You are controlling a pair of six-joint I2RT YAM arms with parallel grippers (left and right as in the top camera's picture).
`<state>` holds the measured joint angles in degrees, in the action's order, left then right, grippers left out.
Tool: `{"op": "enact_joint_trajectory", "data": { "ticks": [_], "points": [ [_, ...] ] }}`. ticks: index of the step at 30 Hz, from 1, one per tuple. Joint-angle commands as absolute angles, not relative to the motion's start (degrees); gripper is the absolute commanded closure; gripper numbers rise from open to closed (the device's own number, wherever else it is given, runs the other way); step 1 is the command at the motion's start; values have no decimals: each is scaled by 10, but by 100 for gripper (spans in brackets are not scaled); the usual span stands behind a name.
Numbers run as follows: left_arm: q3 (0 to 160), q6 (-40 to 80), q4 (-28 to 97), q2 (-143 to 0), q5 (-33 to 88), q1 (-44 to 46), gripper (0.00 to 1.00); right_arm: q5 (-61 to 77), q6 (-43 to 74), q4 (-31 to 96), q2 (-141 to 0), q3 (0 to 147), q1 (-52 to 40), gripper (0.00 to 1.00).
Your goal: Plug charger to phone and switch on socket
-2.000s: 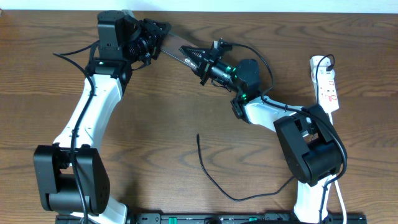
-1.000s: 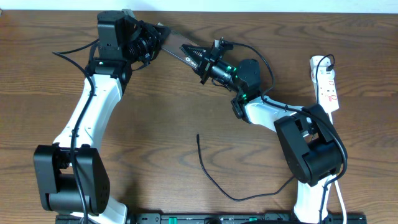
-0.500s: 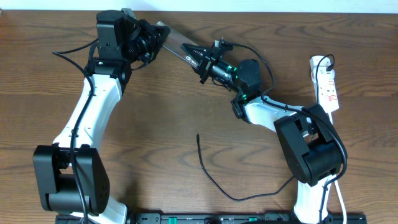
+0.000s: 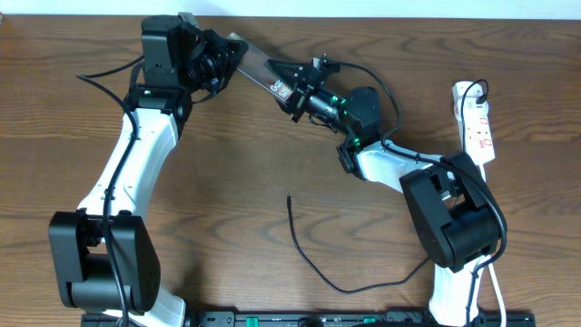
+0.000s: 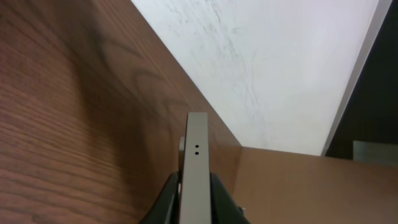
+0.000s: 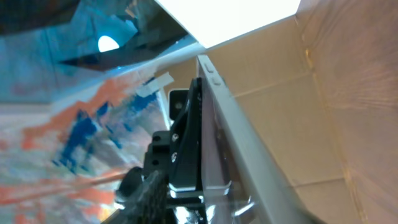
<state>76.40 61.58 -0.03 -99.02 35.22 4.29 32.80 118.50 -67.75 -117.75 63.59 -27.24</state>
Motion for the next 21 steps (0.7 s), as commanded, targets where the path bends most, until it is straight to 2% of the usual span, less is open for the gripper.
{"op": "enact_joint_trajectory", "data": {
  "ticks": [1, 3, 6, 15, 21],
  "points": [
    [766, 600, -3, -994, 356, 46, 92, 324, 1174, -682, -1178, 642, -274, 44],
    [766, 600, -3, -994, 356, 46, 92, 324, 1174, -682, -1178, 642, -274, 29],
    [766, 600, -3, -994, 356, 46, 92, 325, 1174, -685, -1178, 642, -274, 1],
    [766, 600, -5, -994, 354, 41, 92, 330, 1174, -686, -1178, 642, -274, 1],
    [766, 602, -5, -994, 376, 5, 93, 338, 1174, -686, -1178, 642, -272, 1]
  ]
}}
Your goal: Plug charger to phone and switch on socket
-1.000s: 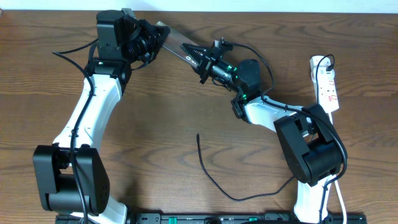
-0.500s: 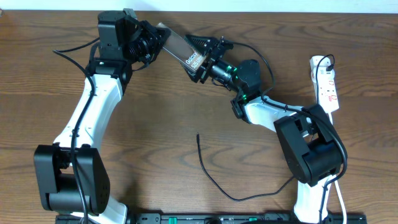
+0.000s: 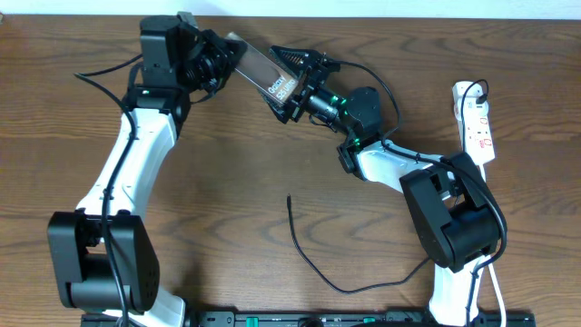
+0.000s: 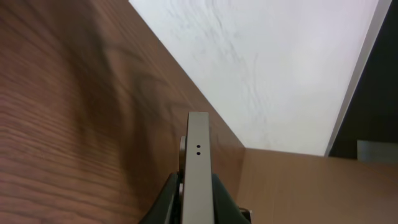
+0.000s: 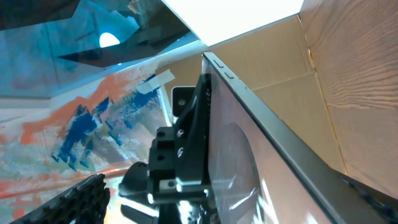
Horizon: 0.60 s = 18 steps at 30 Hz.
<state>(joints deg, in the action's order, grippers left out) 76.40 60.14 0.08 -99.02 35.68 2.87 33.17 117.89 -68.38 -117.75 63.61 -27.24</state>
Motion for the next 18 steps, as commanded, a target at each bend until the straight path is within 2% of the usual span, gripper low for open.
{"op": "enact_joint_trajectory", "data": {
  "ticks": [1, 7, 13, 18],
  "points": [
    [766, 602, -5, -994, 387, -7, 93, 339, 1174, -686, -1178, 642, -271, 1],
    [766, 614, -5, -994, 462, -86, 93, 356, 1174, -685, -1178, 642, -261, 1],
    [766, 615, -6, -994, 588, -164, 92, 369, 1160, -679, -1178, 641, -251, 1],
    [766, 606, -54, -994, 753, -213, 93, 421, 1056, -680, -1178, 641, -245, 1]
  ]
}}
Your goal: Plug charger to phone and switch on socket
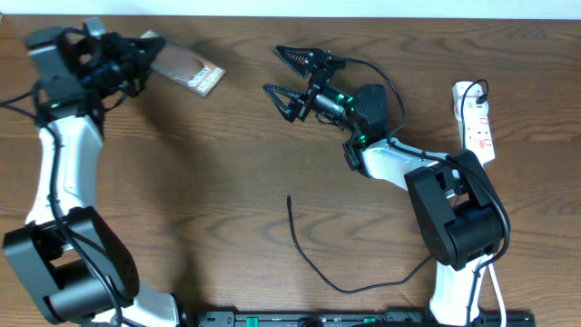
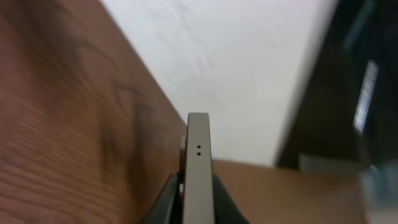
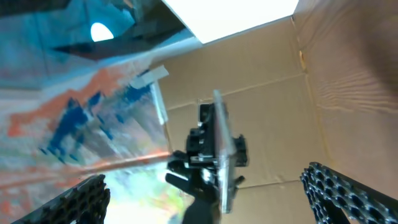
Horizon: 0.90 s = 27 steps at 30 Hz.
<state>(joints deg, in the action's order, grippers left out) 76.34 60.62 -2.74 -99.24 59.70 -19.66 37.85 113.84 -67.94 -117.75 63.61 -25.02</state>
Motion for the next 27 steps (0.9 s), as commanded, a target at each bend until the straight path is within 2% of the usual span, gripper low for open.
{"op": "enact_joint_trajectory", "data": {
  "ticks": [1, 5, 10, 19, 23, 27],
  "points": [
    [766, 607, -69, -994, 780, -217, 93, 431, 1026, -679, -1178, 641, -244, 1],
    [766, 607, -107, -994, 874, -231, 93, 497, 932, -651, -1178, 642, -236, 1],
    [766, 595, -113, -994, 900, -235, 93, 553, 815, -514, -1178, 664, -222, 1],
    [766, 586, -113, -994, 900, -235, 93, 593, 493, -39, -1178, 829, -214, 1],
    [766, 585, -113, -994, 900, -235, 93, 498, 363, 214, -1178, 909, -215, 1],
    [766, 568, -113, -994, 900, -235, 93, 380, 295, 398, -1178, 963, -221, 1]
  ]
}}
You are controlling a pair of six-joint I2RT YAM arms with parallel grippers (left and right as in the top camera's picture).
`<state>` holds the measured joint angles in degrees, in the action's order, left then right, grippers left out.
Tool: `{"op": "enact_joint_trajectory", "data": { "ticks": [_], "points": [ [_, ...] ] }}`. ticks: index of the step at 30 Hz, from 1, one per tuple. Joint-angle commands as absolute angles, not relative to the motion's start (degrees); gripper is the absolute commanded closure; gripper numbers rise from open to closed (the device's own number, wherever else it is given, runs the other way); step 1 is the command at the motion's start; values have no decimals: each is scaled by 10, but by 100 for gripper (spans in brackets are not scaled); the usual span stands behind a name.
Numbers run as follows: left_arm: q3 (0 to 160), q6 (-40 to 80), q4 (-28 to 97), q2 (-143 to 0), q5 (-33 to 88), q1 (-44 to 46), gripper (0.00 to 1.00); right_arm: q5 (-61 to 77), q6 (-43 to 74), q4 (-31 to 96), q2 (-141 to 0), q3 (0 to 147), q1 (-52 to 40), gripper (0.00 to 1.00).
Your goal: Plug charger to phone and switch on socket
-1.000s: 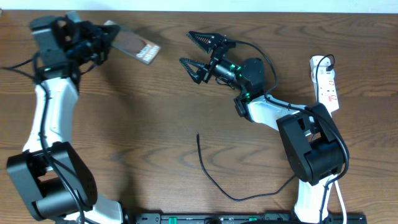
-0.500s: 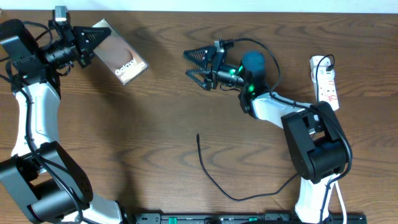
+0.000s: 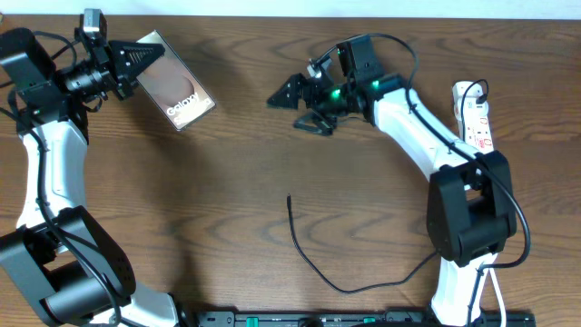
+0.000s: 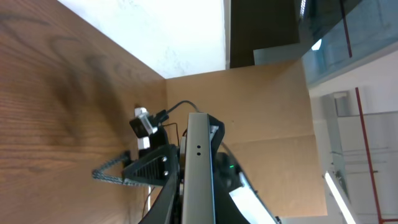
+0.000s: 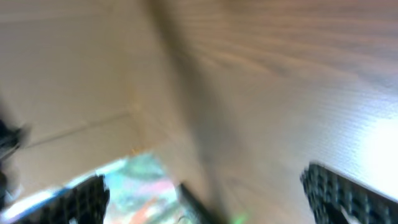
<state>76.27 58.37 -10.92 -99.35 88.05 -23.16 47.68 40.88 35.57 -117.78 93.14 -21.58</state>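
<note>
The phone (image 3: 174,89), a brown-backed Galaxy, hangs tilted above the table's far left corner, with my left gripper (image 3: 134,62) shut on its upper end. In the left wrist view the phone's grey edge (image 4: 199,155) stands between the fingers. My right gripper (image 3: 296,107) hovers open over the table's back middle, holding nothing; its view is blurred, with both fingertips (image 5: 84,198) wide apart. The black charger cable (image 3: 313,265) lies loose on the table, its free end (image 3: 289,198) near the middle. A white socket strip (image 3: 476,118) lies at the right edge.
The brown wooden table (image 3: 227,182) runs to a white wall at the back. The right arm's white link (image 3: 413,118) spans from the middle toward the socket strip. A black rail (image 3: 300,318) lines the front edge.
My right arm has swung: its wrist is now further right and its open gripper points left and down. The phone in my left gripper has turned to show more of its back and sits slightly lower.
Both grippers were on the phone above the table's back middle. Then the right gripper stood open beside it, the left still holding. Then the left gripper had the phone at the far left, the right one open in the middle. Now the right arm is turned.
</note>
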Motion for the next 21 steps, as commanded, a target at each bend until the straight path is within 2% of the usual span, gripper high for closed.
{"op": "enact_joint_trajectory", "data": {
  "ticks": [1, 10, 16, 21],
  "points": [
    [766, 563, -113, -994, 900, -235, 92, 360, 286, 427, -1178, 970, -223, 1],
    [766, 561, -113, -994, 900, -235, 93, 210, 256, 582, -1178, 978, -288, 1],
    [766, 561, -113, -994, 900, -235, 93, 172, 259, 618, -1178, 978, -334, 1],
    [766, 561, -113, -994, 900, -235, 93, 106, 310, 652, -1178, 975, -362, 1]
  ]
}}
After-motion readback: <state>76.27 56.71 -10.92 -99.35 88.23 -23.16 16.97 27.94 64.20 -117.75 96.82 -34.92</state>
